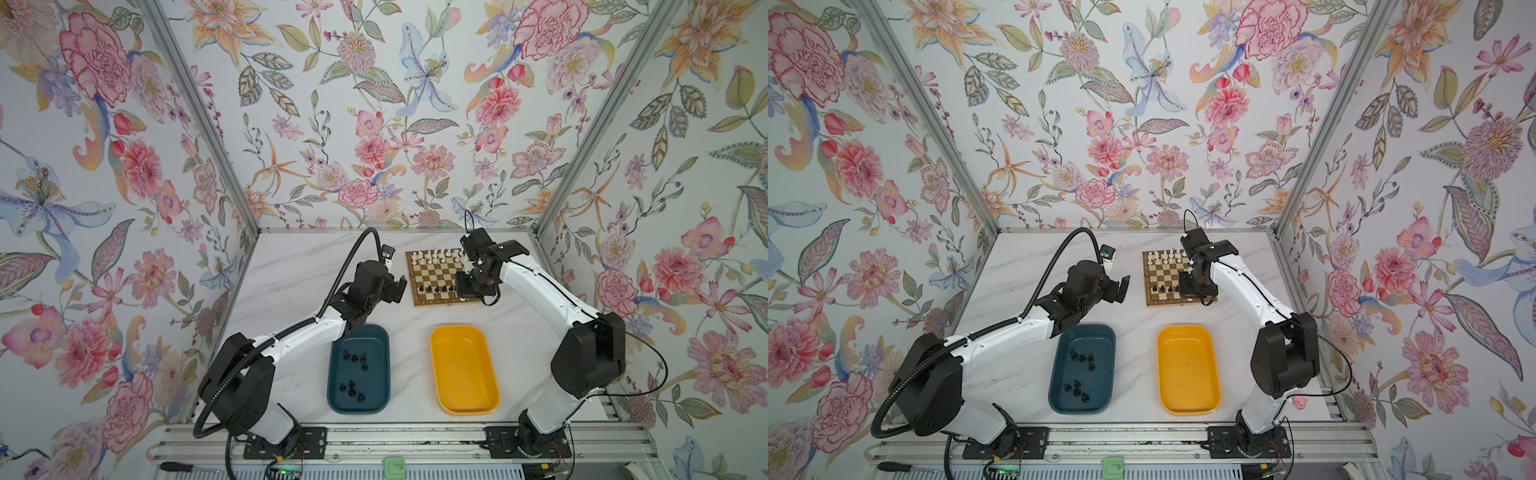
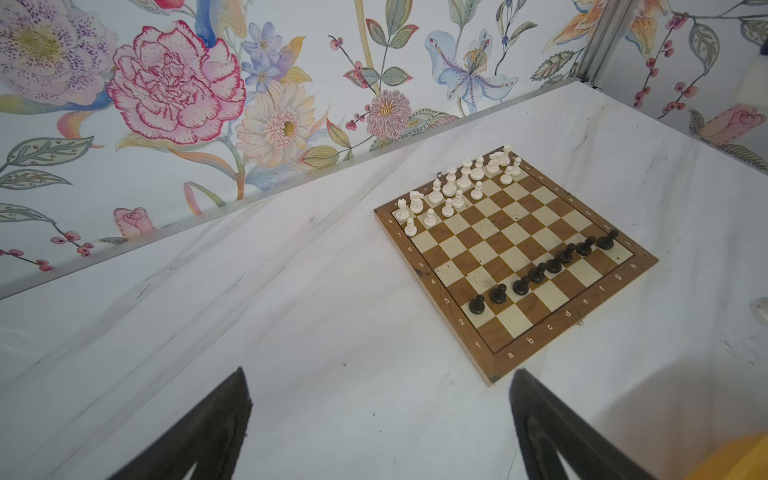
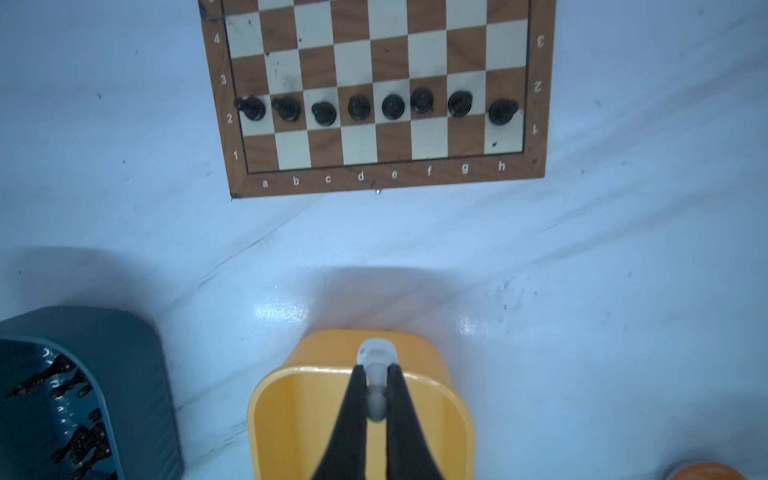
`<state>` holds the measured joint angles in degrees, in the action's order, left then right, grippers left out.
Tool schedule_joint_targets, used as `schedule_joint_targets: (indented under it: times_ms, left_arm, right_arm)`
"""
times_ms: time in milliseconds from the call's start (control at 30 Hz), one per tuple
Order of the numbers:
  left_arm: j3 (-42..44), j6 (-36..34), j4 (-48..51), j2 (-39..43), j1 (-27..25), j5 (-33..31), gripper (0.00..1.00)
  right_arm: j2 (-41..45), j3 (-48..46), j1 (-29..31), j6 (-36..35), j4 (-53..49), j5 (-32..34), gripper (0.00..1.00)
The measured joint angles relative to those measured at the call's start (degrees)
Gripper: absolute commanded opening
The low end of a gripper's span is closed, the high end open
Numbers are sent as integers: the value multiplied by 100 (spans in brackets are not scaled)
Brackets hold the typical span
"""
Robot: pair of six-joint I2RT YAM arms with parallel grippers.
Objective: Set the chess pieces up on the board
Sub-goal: 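Lift the white pawn with the right gripper and carry it to the board, then lower the white pawn into the empty square of the white pawn row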
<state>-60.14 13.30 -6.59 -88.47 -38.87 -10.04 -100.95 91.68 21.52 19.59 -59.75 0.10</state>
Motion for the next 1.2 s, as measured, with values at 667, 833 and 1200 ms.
schedule_joint_targets:
  times_ms: [667, 833, 1200]
  left_arm:
    - [-789, -157, -295, -896, 798, 540, 98]
    - [-839, -157, -295, -968, 903, 619, 98]
    - [-896, -201, -247, -981, 1049, 785, 98]
  right_arm:
    - [-4162, 4986, -675, -555, -409, 256, 8]
    - [-4559, 5427, -780, -621, -476, 254, 8]
    - [-4841, 5641, -691, -643, -389, 236, 9]
